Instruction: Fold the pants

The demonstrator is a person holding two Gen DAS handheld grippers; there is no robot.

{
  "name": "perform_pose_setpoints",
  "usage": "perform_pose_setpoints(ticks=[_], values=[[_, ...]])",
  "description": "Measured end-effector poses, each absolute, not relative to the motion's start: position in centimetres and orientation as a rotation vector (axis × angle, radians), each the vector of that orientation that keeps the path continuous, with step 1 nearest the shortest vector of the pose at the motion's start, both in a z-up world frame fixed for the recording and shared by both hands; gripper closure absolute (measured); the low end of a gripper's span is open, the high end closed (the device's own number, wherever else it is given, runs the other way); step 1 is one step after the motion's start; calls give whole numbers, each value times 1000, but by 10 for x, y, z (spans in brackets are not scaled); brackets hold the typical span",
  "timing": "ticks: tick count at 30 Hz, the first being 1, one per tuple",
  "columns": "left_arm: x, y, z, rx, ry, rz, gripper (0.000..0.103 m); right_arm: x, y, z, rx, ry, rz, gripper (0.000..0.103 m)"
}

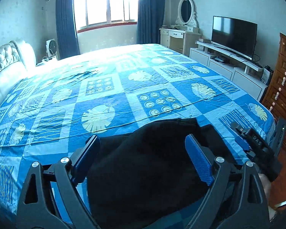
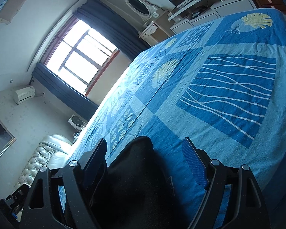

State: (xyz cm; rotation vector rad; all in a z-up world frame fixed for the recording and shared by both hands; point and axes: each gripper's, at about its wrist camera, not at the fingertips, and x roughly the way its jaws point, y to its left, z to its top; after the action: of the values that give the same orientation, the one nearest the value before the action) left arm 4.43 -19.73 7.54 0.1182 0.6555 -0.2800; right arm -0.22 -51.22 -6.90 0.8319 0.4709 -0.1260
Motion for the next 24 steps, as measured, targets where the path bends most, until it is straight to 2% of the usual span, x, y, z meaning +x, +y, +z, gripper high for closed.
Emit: perform_pose_setpoints(ticks=[2,5,9,13,18,20,21,23,24], values=[[47,-156,63,94,673,-206,13,8,-501,-57,771,508,-28,23],[51,-100,38,75,714,-67,13,35,-480,-46,709,669,125,23],[52,-38,11,-23,788,20,13,55,-461,-53,802,815,284,23],[48,-6,-4,-94,822,53,13,68,-438,-66,730,948,282,23],[43,4,-20,-129,854,37,13,68,-405,-78,643,1019,315,23],[42,5,-27,-142,867,32,13,67,-396,-77,596,998,305,34],[42,6,-30,-152,876,29,13,68,-394,-76,586,996,294,61],[41,8,-34,-173,891,17,13,68,-402,-71,625,982,295,84],[41,9,-35,-181,896,10,13,67,-407,-66,649,968,297,91]])
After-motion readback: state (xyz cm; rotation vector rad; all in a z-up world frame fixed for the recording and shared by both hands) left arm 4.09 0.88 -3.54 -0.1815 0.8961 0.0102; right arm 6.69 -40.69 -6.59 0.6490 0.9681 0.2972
